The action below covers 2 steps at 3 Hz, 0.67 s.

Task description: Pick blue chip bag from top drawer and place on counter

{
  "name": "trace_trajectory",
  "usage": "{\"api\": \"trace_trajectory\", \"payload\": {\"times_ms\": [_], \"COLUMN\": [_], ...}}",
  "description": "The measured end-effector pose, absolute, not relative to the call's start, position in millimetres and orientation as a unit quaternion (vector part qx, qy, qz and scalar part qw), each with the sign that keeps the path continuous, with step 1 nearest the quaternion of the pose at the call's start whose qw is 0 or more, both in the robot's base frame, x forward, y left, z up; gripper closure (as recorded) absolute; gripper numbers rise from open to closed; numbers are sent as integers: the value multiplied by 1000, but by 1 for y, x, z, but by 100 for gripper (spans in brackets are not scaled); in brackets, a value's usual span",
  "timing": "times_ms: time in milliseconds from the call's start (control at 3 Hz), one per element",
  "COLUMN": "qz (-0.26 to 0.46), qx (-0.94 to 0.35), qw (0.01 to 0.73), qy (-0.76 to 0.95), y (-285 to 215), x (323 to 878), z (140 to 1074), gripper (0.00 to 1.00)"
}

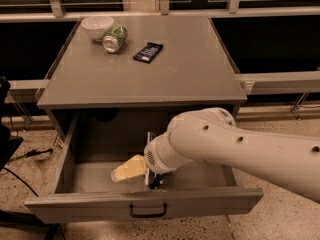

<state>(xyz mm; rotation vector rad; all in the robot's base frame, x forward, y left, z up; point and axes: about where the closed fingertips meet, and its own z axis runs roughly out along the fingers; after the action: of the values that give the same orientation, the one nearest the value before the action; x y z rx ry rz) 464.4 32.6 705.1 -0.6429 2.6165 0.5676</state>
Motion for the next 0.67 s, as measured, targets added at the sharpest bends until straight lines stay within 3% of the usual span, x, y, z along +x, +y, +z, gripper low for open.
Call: {"api": "trace_trajectory", "payload": {"times_ms": [667], "qz": [184], "qx": [-228], "qw": [210], "qy": [933], "y": [40], "x": [483], "z": [694], "gripper": [0]}}
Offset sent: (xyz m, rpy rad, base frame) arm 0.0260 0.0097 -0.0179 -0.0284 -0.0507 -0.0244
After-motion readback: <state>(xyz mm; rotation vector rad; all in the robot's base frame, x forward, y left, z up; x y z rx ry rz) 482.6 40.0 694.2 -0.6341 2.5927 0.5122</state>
